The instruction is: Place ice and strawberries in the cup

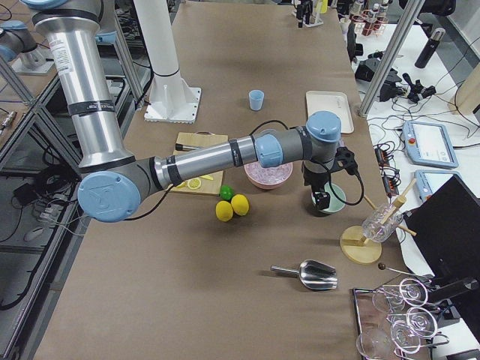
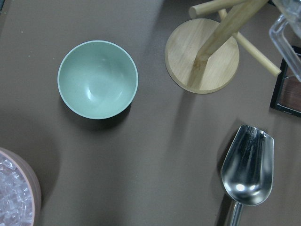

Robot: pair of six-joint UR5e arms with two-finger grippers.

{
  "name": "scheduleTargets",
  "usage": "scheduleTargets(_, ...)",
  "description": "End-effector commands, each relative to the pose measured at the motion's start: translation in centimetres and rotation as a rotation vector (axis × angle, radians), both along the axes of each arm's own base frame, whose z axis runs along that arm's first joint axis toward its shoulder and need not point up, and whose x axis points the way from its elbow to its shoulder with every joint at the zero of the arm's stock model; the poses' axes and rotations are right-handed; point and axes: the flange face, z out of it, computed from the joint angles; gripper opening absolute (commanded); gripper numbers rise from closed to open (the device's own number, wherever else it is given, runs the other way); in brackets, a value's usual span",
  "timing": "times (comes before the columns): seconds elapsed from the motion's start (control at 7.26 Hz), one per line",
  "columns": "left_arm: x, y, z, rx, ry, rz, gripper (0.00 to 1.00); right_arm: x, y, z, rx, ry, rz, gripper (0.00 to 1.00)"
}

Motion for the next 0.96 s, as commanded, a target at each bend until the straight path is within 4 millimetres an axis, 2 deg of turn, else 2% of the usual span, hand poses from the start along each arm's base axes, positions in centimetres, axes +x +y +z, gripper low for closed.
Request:
scheduleTargets(0.0,-6.8,0.1,5.5,-0.108,-0.033,-0.087,0.97,-0.9,-0.5,-1.3,-0.005,0.043,-0.012,1.0)
scheduleTargets(0.28,-11.5,0.9,8.7,-0.195,-0.051,-0.157,0.97,-2.2,-0.1,-2.5,0.019,0.046,-0.028,1.0)
scheduleTargets(0.41,-13.3,2.0,12.1,-0.246,-0.071,-0.186,0.97,-3.6,-0.1,-2.7,0.015,0.051,-0.035,1.0)
scheduleTargets(0.55,-13.9,2.6,14.2,-0.262,-0.134,-0.215,0.97,-4.2,0.0,-3.1,0.031,0.068,-0.043,1.0)
scheduleTargets(0.69,-14.2,3.6,17.9,-0.301,-0.217,-0.239,0.97,-4.7,0.0,-3.4,0.037,0.068,-0.05,1.0)
scheduleTargets(0.83,-14.3,3.3,20.7,-0.334,-0.282,-0.252,0.97,-5.0,0.0,-3.4,0.041,0.069,-0.054,1.0)
